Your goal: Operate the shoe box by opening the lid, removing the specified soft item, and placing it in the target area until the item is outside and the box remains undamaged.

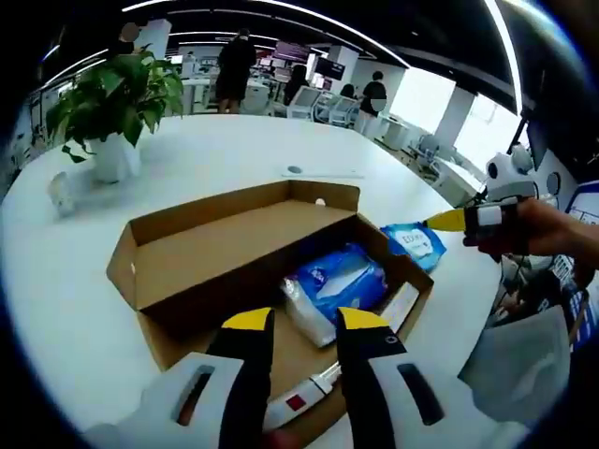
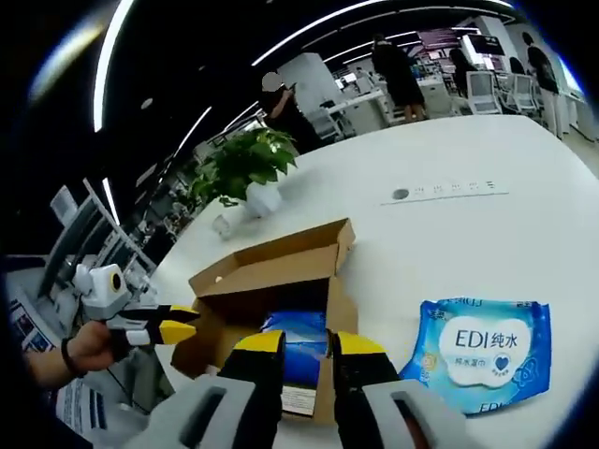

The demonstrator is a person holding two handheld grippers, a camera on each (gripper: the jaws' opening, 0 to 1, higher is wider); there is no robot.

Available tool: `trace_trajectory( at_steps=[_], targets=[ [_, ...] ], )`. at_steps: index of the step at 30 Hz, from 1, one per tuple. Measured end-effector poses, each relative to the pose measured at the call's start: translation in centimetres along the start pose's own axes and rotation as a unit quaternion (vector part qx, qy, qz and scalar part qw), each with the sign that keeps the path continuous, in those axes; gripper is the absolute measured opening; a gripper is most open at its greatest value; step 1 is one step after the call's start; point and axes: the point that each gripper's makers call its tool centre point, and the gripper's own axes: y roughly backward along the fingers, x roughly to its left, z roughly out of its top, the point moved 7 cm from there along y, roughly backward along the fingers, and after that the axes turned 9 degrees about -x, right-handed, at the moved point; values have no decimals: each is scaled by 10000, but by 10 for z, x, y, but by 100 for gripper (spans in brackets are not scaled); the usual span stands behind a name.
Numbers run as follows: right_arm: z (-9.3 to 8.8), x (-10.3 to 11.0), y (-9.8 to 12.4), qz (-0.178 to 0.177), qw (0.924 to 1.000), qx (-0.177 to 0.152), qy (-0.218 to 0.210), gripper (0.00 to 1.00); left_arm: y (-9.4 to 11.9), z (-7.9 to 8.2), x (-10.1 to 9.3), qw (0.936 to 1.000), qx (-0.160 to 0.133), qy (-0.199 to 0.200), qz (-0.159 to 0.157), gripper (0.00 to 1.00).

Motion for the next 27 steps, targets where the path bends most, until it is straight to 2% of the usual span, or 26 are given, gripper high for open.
trace_trajectory(
  at_steps=[10,23,27],
  targets=[
    [-5,27,-16,290,9992,198,183,18,26,-5,20,9998,-100,122,155,29],
    [-11,36,-25,360,9983,366,291,18,48,-17,37,9991,-114,246,318,31],
    [-15,35,-31,376,9958,580,605,20,51,-19,40,9990,-113,284,340,31]
  ],
)
